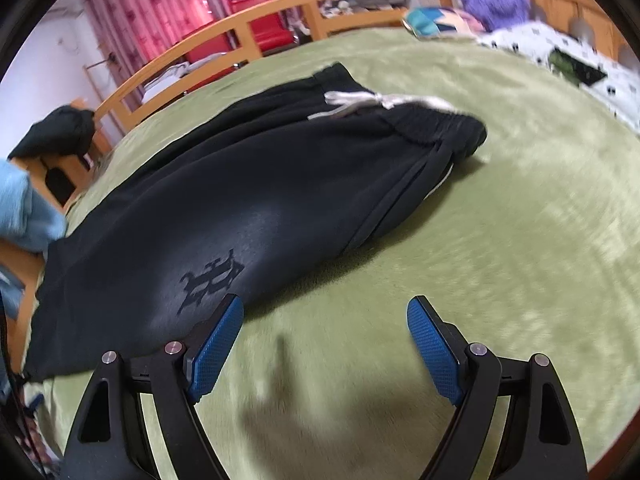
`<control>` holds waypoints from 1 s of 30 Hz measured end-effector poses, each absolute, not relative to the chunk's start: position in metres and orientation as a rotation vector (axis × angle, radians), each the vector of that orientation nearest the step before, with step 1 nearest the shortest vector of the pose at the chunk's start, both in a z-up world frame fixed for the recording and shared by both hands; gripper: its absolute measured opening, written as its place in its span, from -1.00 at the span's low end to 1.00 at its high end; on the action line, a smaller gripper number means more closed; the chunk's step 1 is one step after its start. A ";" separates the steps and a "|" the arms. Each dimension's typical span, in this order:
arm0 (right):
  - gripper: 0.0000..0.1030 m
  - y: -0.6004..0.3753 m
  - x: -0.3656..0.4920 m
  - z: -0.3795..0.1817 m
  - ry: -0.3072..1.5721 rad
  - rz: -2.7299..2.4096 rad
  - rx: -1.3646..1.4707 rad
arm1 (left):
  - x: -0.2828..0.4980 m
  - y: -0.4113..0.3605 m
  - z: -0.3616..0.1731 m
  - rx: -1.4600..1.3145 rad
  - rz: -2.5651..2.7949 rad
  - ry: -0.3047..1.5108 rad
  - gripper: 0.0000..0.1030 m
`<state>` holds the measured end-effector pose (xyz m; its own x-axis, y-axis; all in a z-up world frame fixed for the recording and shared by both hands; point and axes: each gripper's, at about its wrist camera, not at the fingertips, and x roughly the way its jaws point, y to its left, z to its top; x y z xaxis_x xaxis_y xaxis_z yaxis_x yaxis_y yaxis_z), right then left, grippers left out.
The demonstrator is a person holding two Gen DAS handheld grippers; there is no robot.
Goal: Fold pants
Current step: 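Grasp the black pants waistband with both grippers and lift it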
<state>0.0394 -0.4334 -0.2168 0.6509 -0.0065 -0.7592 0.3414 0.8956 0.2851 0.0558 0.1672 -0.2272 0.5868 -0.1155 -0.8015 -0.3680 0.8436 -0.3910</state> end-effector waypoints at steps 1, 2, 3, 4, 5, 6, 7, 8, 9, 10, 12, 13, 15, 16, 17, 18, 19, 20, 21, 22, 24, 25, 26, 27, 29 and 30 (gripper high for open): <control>0.63 -0.434 0.044 -0.221 0.849 -0.206 0.444 | 0.060 0.169 -0.230 -0.561 0.165 0.948 0.98; 0.63 -0.435 0.050 -0.226 0.855 -0.204 0.462 | 0.063 0.168 -0.231 -0.549 0.174 0.947 0.98; 0.63 -0.435 0.056 -0.230 0.864 -0.197 0.479 | 0.069 0.166 -0.232 -0.527 0.193 0.945 0.98; 0.63 -0.434 0.063 -0.234 0.873 -0.193 0.487 | 0.073 0.165 -0.233 -0.512 0.206 0.946 0.98; 0.64 -0.434 0.068 -0.236 0.877 -0.196 0.490 | 0.078 0.163 -0.233 -0.502 0.218 0.946 0.98; 0.64 -0.434 0.074 -0.239 0.879 -0.205 0.492 | 0.082 0.162 -0.233 -0.504 0.230 0.943 0.98; 0.65 -0.434 0.080 -0.241 0.874 -0.214 0.493 | 0.088 0.166 -0.234 -0.516 0.241 0.939 0.98; 0.66 -0.434 0.084 -0.243 0.868 -0.222 0.494 | 0.093 0.169 -0.234 -0.531 0.253 0.937 0.92; 0.67 -0.435 0.089 -0.243 0.860 -0.230 0.502 | 0.099 0.172 -0.235 -0.549 0.268 0.940 0.82; 0.66 -0.436 0.093 -0.244 0.850 -0.233 0.519 | 0.103 0.177 -0.235 -0.557 0.275 0.946 0.77; -0.09 -0.439 0.097 -0.243 0.828 -0.236 0.554 | 0.108 0.186 -0.233 -0.567 0.301 0.965 0.28; -0.32 -0.441 0.100 -0.244 0.840 -0.250 0.558 | 0.111 0.189 -0.231 -0.567 0.318 0.972 0.09; -0.56 -0.443 0.101 -0.243 0.846 -0.241 0.581 | 0.116 0.196 -0.227 -0.546 0.329 0.999 -0.76; -0.60 -0.444 0.097 -0.241 0.827 -0.224 0.600 | 0.115 0.199 -0.225 -0.544 0.317 1.003 -0.77; -0.62 -0.443 0.095 -0.239 0.822 -0.217 0.603 | 0.115 0.203 -0.222 -0.556 0.297 1.007 -0.79; -0.64 -0.441 0.093 -0.237 0.824 -0.214 0.591 | 0.112 0.207 -0.216 -0.570 0.277 1.009 -0.80; -0.64 -0.438 0.090 -0.233 0.826 -0.213 0.578 | 0.108 0.208 -0.210 -0.575 0.263 1.001 -0.80; -0.65 -0.436 0.087 -0.227 0.824 -0.211 0.564 | 0.104 0.208 -0.204 -0.576 0.255 0.987 -0.80; -0.65 -0.434 0.085 -0.221 0.824 -0.204 0.557 | 0.098 0.208 -0.196 -0.570 0.247 0.971 -0.81; -0.66 -0.433 0.082 -0.215 0.828 -0.197 0.556 | 0.095 0.208 -0.189 -0.561 0.240 0.961 -0.82; -0.68 -0.433 0.077 -0.202 0.819 -0.180 0.568 | 0.093 0.209 -0.173 -0.550 0.225 0.938 -0.82; -0.68 -0.433 0.075 -0.194 0.810 -0.169 0.570 | 0.093 0.210 -0.164 -0.550 0.216 0.924 -0.82; -0.69 -0.433 0.073 -0.187 0.803 -0.161 0.569 | 0.094 0.211 -0.156 -0.551 0.208 0.912 -0.82; -0.69 -0.433 0.072 -0.178 0.791 -0.150 0.569 | 0.098 0.212 -0.146 -0.551 0.196 0.897 -0.82; -0.70 -0.432 0.077 -0.161 0.775 -0.129 0.557 | 0.113 0.213 -0.132 -0.542 0.182 0.882 -0.82; -0.70 -0.433 0.084 -0.154 0.770 -0.123 0.545 | 0.123 0.212 -0.125 -0.533 0.182 0.875 -0.82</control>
<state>0.0839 -0.4327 -0.1538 0.7180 0.0892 -0.6903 0.2997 0.8555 0.4223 0.1230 0.2116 -0.1252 0.6357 -0.0622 -0.7694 -0.3635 0.8552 -0.3694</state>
